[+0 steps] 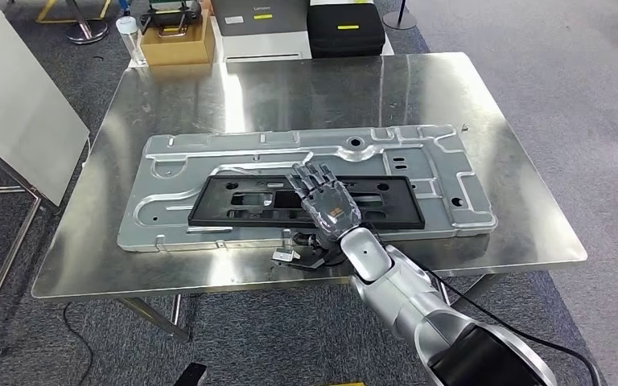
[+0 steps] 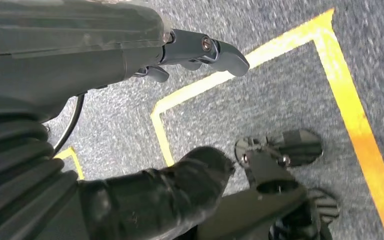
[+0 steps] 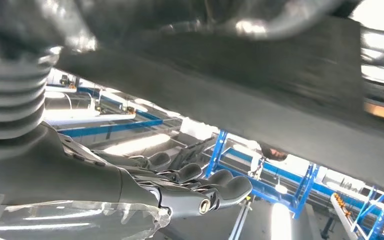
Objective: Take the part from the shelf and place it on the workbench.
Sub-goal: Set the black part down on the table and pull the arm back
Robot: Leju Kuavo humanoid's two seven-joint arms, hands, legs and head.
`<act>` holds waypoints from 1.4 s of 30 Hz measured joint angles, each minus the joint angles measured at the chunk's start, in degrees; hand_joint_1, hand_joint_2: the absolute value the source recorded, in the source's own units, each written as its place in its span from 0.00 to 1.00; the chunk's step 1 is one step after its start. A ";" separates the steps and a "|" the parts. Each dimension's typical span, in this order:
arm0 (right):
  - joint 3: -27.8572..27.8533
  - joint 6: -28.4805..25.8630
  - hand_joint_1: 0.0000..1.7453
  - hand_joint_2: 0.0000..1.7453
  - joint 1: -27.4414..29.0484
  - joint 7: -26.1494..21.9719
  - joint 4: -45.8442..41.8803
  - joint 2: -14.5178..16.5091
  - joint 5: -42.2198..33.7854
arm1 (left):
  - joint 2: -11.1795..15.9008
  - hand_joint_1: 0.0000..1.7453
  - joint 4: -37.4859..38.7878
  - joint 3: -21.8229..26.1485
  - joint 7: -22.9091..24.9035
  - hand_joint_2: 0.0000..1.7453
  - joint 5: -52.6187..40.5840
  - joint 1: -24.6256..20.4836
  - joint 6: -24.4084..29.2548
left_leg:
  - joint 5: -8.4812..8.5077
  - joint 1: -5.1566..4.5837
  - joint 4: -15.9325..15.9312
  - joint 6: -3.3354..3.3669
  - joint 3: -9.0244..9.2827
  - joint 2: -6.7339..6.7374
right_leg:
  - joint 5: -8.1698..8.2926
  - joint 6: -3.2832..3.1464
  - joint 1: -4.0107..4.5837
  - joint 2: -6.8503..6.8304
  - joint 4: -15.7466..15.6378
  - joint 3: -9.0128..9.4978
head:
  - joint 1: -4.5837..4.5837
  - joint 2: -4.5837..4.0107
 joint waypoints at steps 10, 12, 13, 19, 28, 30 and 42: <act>-0.51 0.23 0.00 0.00 -0.43 -0.01 0.35 0.52 0.01 | 0.03 0.00 0.00 0.27 0.08 0.00 0.59 0.12 0.74 | -3.01 0.28 8.06 -1.25 -3.15 0.17 | 0.35 -1.06 -0.31 -0.22 0.07 0.02 | -0.05 0.00; -0.66 0.27 0.00 0.00 -0.64 0.00 0.35 0.61 0.01 | 0.03 0.00 0.00 0.38 0.11 0.00 0.69 -0.04 0.84 | -0.75 0.07 1.73 -0.72 0.01 0.13 | 0.38 -0.66 -0.12 -0.12 0.34 -0.19 | -0.05 0.00; -0.72 0.28 0.00 0.00 -0.71 0.00 0.35 0.63 0.01 | 0.04 0.00 0.00 0.44 0.11 0.00 0.73 -0.07 0.85 | -0.52 -0.07 0.56 -0.44 0.51 0.08 | 0.48 -0.38 -0.06 -0.11 0.38 -0.32 | -0.04 0.00; -1.10 0.32 0.00 0.00 -0.87 0.10 0.36 0.61 0.08 | 0.10 0.00 0.00 0.75 0.26 0.00 0.77 -0.10 0.84 | 1.33 0.17 -0.53 1.82 -0.40 0.30 | -4.76 1.31 -0.30 -0.08 6.22 -2.75 | 0.07 0.00; -1.27 0.42 0.00 0.00 -1.15 0.55 0.57 0.68 0.50 | 0.11 0.00 0.00 0.89 0.71 0.00 0.77 -0.03 0.33 | 4.39 0.01 0.14 0.86 -4.27 0.26 | -4.78 0.81 0.00 -0.02 0.40 5.18 | 0.11 0.00; -1.28 0.38 0.00 0.00 -1.27 0.56 0.56 0.75 0.66 | 0.12 0.00 0.00 0.92 0.86 0.00 0.77 -0.03 -0.07 | 5.26 0.00 -0.16 0.08 -4.40 0.24 | -4.13 0.35 0.26 0.03 -0.23 4.97 | 0.15 0.00; -1.28 0.24 0.00 0.00 -1.29 0.54 0.57 1.19 1.21 | 0.25 0.00 0.00 1.27 1.22 0.00 0.71 -0.01 -1.02 | -3.37 0.14 5.32 -1.12 1.57 0.19 | 2.20 -0.76 -0.10 -0.51 0.23 -2.78 | 0.10 0.00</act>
